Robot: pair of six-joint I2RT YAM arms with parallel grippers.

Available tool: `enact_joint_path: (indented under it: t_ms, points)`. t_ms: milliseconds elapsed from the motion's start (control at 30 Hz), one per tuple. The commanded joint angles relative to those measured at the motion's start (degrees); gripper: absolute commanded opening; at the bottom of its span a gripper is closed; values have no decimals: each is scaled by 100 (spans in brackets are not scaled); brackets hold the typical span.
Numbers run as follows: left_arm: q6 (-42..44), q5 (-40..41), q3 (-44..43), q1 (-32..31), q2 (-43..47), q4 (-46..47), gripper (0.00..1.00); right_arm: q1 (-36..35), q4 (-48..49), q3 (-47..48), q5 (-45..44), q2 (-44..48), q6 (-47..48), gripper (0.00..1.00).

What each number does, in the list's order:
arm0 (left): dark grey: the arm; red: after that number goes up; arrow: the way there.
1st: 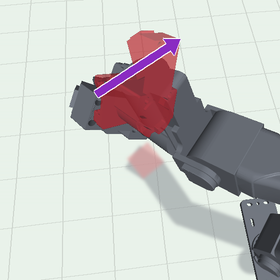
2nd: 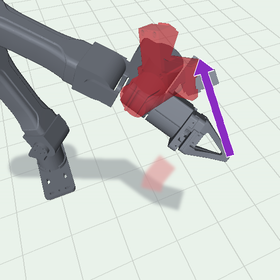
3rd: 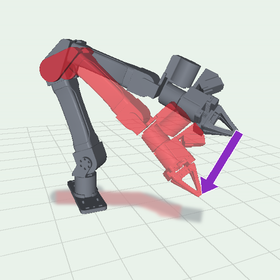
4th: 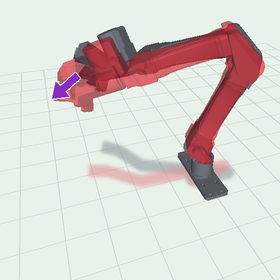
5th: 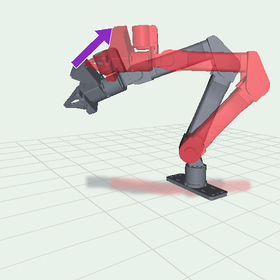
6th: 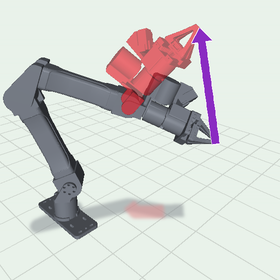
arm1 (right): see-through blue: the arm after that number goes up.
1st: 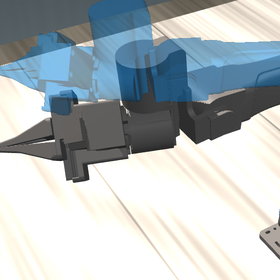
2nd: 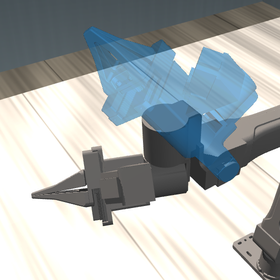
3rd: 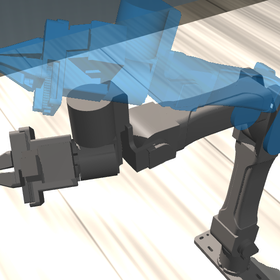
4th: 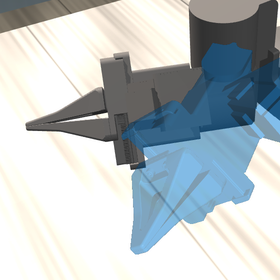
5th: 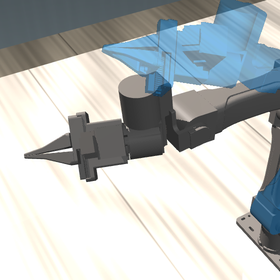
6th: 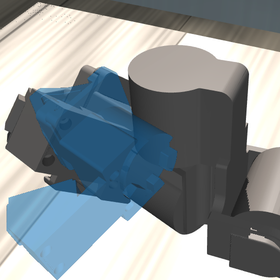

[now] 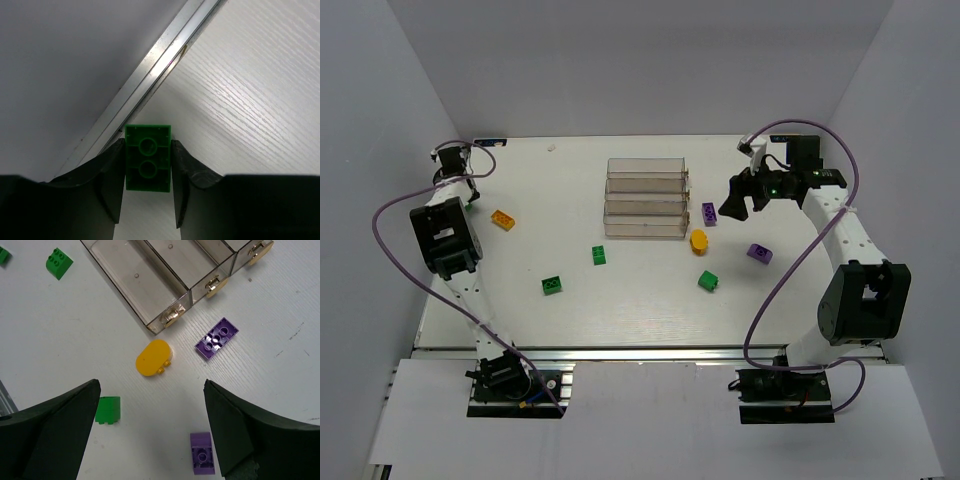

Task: Sort the legos into containers by color

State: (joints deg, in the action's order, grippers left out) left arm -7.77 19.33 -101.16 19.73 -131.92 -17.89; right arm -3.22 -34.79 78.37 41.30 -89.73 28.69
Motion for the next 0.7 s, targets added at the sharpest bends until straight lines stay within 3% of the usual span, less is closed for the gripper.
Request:
enact_joint_path:
  t_ms: [0, 167, 200, 233, 333, 400, 500, 533, 600, 633, 667]
  points:
    - [-102, 62, 61, 58, 157, 215, 45, 15, -107, 214, 28, 202, 49, 89]
    - [-128, -245, 613, 58, 526, 548, 25, -3, -125, 196, 27, 255, 49, 89]
    - [-163, -333, 702, 58, 622, 602, 13, 6, -125, 196, 45, 255, 58, 89]
    - [-172, -438, 808, 58, 841, 681, 8, -3, -125, 179, 54, 263, 84, 89]
    - [-181, -1114, 1195, -144, 1194, 1111, 1, -20, -99, 91, 176, 298, 111, 86]
    - [-715, -2246, 1231, -144, 1405, 1235, 0, -38, -81, 47, 273, 299, 120, 82]
    - [-1261, -3276, 1204, -319, 1598, 1270, 0, -126, -28, 12, 335, 281, 32, 63]
    - [-1314, -3469, 1230, -486, 1660, 1331, 0, -161, -28, 12, 352, 290, 23, 49]
    - [-1446, -4083, 1248, -680, 1783, 1446, 0, -213, 33, -75, 353, 299, -12, 33]
    - [-1447, -4278, 1179, -785, 1801, 1438, 0, -249, 59, -120, 353, 342, -30, 17]
    - [-1438, -4376, 1135, -1030, 1810, 1324, 0, -275, 112, -164, 353, 360, -73, 10]
